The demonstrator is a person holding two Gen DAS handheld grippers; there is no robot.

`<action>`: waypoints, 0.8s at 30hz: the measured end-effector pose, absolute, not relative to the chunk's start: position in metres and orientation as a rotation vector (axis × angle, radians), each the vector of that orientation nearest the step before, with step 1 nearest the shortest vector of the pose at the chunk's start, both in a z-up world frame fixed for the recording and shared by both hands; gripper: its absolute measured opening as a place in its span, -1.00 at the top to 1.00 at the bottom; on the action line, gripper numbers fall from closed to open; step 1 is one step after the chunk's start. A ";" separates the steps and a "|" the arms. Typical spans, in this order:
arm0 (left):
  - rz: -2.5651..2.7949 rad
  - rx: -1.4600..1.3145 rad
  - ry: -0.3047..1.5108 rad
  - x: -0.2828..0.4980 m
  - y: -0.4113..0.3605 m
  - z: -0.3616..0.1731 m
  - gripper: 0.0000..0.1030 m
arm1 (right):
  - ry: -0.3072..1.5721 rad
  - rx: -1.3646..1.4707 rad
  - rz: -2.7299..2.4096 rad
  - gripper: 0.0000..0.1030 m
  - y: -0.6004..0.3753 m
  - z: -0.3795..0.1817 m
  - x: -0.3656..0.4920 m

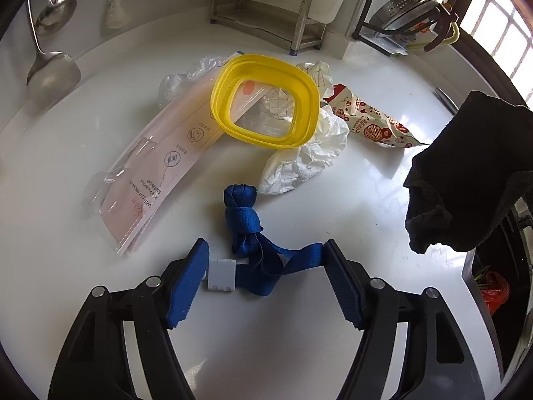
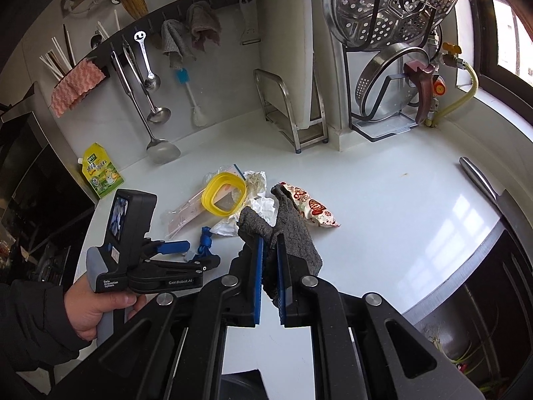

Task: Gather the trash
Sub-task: 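Grasp the blue plastic clip with the left gripper and lift it, then carry the blue clip and grey cloth over the bin with both grippers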

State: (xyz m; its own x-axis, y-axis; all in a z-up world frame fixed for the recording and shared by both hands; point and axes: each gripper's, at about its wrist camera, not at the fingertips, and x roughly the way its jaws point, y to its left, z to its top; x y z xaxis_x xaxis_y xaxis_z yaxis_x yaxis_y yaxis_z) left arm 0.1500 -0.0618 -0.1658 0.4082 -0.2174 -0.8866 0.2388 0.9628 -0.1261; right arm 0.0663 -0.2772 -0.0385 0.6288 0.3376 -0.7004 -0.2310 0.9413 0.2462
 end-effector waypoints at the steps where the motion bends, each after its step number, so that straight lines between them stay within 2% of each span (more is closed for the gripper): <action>1: -0.286 0.025 1.116 0.151 -0.063 -0.168 -0.33 | 0.829 0.140 0.327 0.86 -0.278 -0.039 0.066; 4: -0.280 0.056 1.101 0.151 -0.066 -0.170 -0.29 | 0.831 0.147 0.328 0.86 -0.279 -0.040 0.065; 5: -0.278 0.067 1.096 0.151 -0.067 -0.169 -0.19 | 0.831 0.149 0.328 0.86 -0.279 -0.041 0.065; 6: -0.277 0.080 1.093 0.151 -0.068 -0.169 0.04 | 0.830 0.151 0.329 0.86 -0.279 -0.041 0.065; 7: -0.280 0.086 1.091 0.151 -0.069 -0.168 0.17 | 0.830 0.152 0.330 0.86 -0.279 -0.042 0.065; 8: -0.287 0.084 1.094 0.153 -0.070 -0.168 0.44 | 0.831 0.154 0.331 0.86 -0.280 -0.042 0.065; 9: -0.295 0.081 1.100 0.153 -0.070 -0.168 0.62 | 0.831 0.158 0.333 0.86 -0.280 -0.043 0.066; 14: -0.339 0.020 1.118 0.150 -0.062 -0.166 0.80 | 0.823 0.162 0.348 0.86 -0.274 -0.041 0.068; 24: -0.324 0.011 1.054 0.132 -0.045 -0.122 0.82 | 0.802 0.171 0.391 0.86 -0.257 -0.032 0.067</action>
